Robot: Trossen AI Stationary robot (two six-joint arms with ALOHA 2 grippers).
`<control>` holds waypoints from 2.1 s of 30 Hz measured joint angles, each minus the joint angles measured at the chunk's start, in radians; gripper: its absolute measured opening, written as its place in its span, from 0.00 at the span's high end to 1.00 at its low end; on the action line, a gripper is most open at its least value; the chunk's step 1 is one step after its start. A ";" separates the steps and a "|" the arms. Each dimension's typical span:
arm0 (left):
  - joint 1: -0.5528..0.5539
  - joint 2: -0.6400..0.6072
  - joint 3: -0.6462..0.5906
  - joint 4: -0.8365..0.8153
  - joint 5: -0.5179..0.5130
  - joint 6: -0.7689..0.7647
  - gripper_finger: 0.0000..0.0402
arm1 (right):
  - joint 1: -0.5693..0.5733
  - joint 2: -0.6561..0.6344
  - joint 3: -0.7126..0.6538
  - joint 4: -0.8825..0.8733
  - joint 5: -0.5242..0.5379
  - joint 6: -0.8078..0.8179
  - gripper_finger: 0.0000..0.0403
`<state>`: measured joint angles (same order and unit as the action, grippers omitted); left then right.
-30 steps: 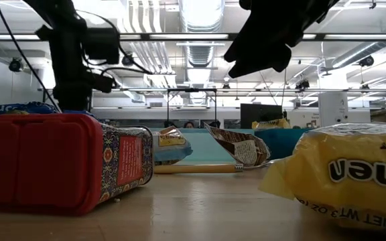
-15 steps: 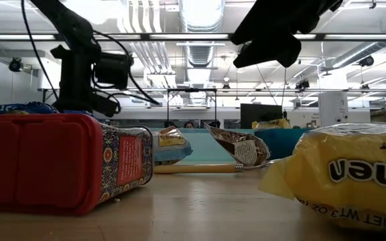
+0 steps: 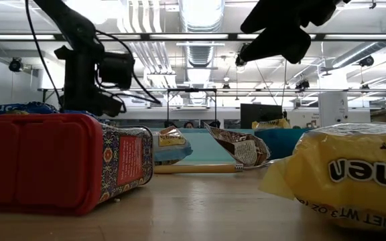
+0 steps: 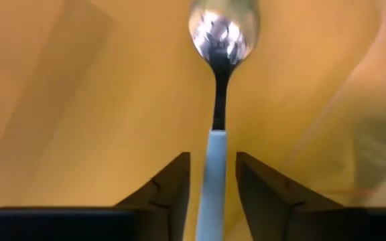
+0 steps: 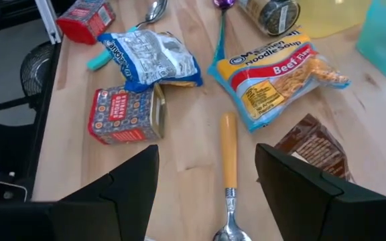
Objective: Pick & Place Food Item
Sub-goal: Put the light blue spoon into the yellow bin, then put the seasoning bag into the green bin
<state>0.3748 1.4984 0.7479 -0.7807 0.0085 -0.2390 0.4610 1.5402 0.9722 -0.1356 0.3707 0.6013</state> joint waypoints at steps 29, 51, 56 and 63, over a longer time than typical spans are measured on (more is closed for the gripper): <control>-0.197 -0.479 -0.109 0.454 -0.083 -0.081 0.41 | 0.003 0.028 0.023 -0.048 0.358 0.032 0.39; -0.321 -0.579 -0.246 0.692 -0.148 0.139 0.41 | -0.056 0.722 0.880 -1.101 0.450 0.629 0.39; -0.321 -0.601 -0.235 0.688 -0.148 0.161 0.41 | -0.056 0.849 1.070 -1.201 0.428 0.647 0.39; -0.320 -0.624 -0.236 0.684 -0.149 0.165 0.41 | -0.056 0.937 1.206 -1.416 0.408 0.786 0.39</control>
<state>0.0544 0.8743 0.5118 -0.0970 -0.1408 -0.0738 0.4049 2.4768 2.1780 -1.5518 0.7787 1.3873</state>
